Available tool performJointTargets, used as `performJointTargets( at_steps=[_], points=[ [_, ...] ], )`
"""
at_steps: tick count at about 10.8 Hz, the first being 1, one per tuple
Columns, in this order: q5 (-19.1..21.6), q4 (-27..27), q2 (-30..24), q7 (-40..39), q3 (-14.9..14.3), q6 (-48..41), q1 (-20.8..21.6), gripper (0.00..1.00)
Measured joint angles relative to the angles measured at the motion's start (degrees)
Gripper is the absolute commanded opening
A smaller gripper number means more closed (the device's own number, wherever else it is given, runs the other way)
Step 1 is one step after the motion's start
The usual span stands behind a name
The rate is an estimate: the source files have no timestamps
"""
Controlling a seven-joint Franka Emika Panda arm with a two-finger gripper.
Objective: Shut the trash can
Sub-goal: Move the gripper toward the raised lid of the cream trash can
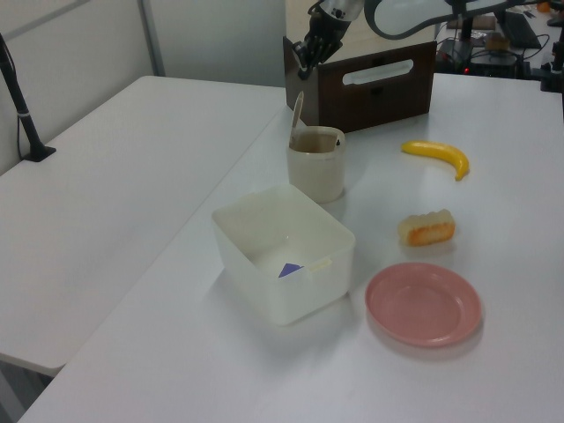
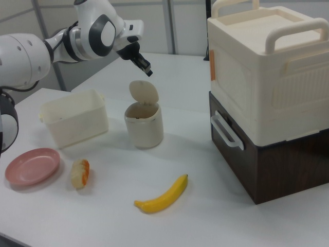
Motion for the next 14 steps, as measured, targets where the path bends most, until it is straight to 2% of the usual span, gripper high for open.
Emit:
performJointTargets(
  at_steps=[4,14],
  points=[
    [-7.3,0.1,3.4,6.0,0.0,1.6,2.6,0.0],
    [-10.0,0.0,3.4,6.4,0.0,0.5,2.4,0.0]
  ],
)
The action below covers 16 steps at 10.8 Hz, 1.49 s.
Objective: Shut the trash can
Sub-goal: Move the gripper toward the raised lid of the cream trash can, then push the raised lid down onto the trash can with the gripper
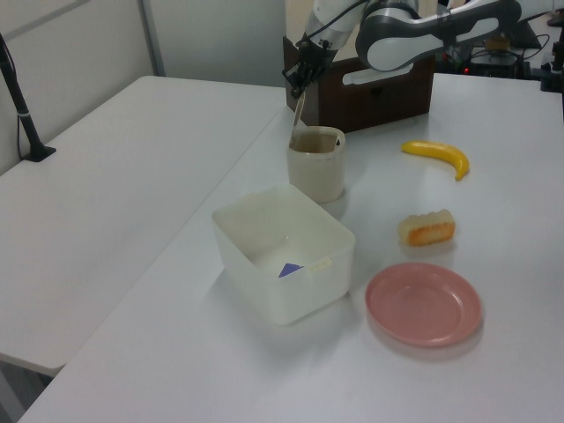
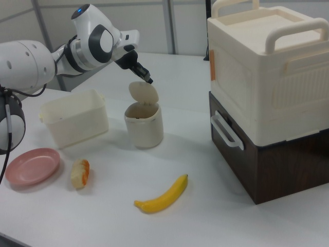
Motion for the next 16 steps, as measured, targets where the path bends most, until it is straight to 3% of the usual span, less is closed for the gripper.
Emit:
performJointTargets(
  at_steps=[10,16],
  points=[
    [-11.6,-10.9,-0.9,-0.1,0.9,-1.2,0.6,0.0],
    [-12.5,-12.3,-2.3,-0.1,2.6,-4.8,0.6,0.0]
  ],
)
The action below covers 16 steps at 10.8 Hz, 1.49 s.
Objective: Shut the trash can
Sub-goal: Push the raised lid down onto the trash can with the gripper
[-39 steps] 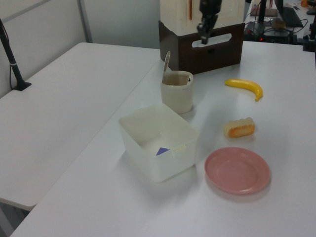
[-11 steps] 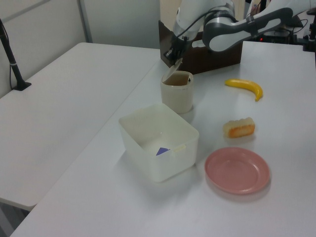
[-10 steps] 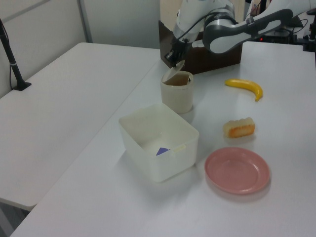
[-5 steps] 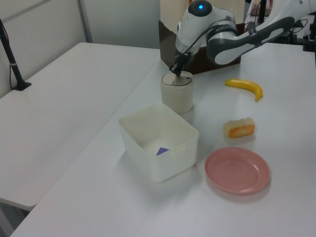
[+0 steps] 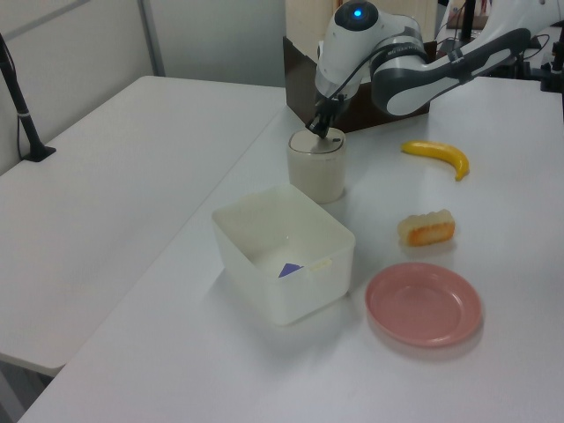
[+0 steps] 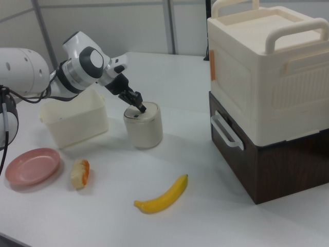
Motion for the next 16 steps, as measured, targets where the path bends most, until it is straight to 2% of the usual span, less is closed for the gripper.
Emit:
performJointTargets(
  at_steps=[6,13,16],
  points=[
    [0.0,-3.8,-3.1,0.0,2.0,-1.9,0.0,0.0],
    [0.0,-5.1,-3.9,0.0,2.3,-3.2,0.0,0.0],
    [-1.7,-6.4,-4.5,0.0,2.6,-3.2,0.0,0.0]
  ],
)
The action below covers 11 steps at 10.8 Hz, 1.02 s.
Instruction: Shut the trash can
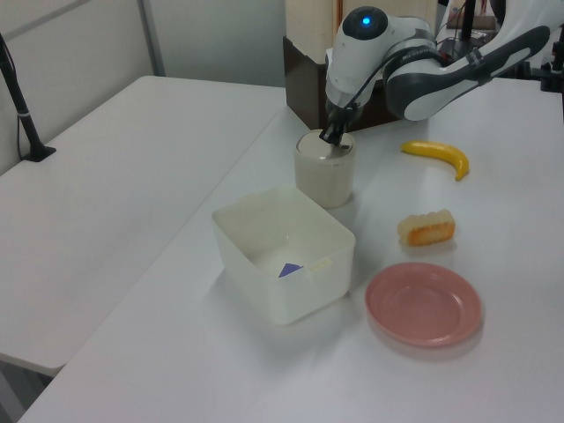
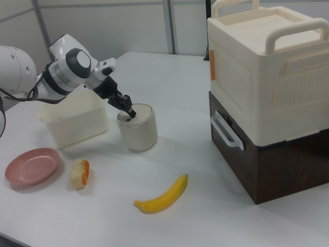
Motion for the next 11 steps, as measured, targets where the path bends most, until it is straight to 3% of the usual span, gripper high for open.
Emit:
performJointTargets(
  at_steps=[3,6,8,11],
  points=[
    [1.4,0.1,-0.5,0.6,0.0,0.0,-0.5,0.0],
    [13.3,3.0,-3.5,0.9,-0.1,0.0,-4.1,0.0],
    [21.6,3.6,-8.9,-1.2,-0.1,-1.7,-7.4,0.0],
    [33.2,3.7,-18.2,-13.4,-0.2,-14.3,-11.1,0.0]
  ],
)
